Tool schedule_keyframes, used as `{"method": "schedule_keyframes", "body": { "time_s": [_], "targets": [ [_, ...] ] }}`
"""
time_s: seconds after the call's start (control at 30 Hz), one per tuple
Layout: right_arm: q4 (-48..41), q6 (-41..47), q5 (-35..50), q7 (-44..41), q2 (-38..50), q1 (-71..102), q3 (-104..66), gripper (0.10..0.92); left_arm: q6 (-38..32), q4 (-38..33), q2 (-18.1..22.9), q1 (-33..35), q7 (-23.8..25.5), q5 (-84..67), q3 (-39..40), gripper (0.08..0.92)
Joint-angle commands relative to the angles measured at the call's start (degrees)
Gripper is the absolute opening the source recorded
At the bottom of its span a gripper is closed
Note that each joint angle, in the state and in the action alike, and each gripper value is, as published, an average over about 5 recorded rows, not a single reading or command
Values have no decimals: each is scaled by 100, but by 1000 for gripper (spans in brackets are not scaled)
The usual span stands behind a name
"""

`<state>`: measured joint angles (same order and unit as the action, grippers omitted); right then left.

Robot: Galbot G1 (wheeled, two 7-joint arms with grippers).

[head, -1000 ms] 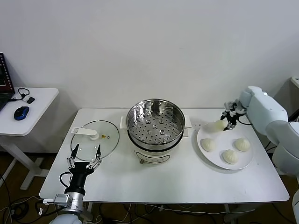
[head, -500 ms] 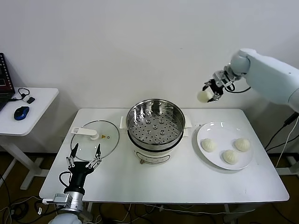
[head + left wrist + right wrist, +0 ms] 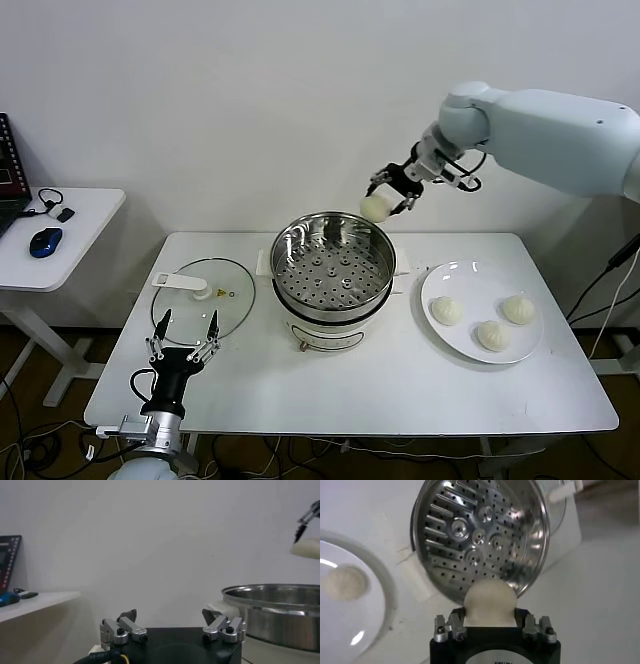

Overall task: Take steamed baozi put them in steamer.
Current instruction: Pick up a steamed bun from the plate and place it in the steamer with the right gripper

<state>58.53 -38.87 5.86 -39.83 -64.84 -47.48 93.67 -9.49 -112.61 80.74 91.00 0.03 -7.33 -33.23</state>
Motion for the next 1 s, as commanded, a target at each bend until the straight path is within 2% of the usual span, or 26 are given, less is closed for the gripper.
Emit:
{"method": "schedule_keyframes", "body": {
  "time_s": [0.03, 0.23, 1.0],
  "targets": [
    [-475, -1113, -1089, 883, -939, 83, 36, 653, -1, 22, 34, -19, -6, -1, -7, 823],
    [-1167, -1113, -1643, 1112, -1488, 503, -31, 653, -7, 5, 56, -26, -10, -21, -29, 823],
    [-1393, -1113, -1201, 753, -1644, 1013, 770, 670, -47, 42, 122, -52, -18, -36, -29, 823]
  ]
}}
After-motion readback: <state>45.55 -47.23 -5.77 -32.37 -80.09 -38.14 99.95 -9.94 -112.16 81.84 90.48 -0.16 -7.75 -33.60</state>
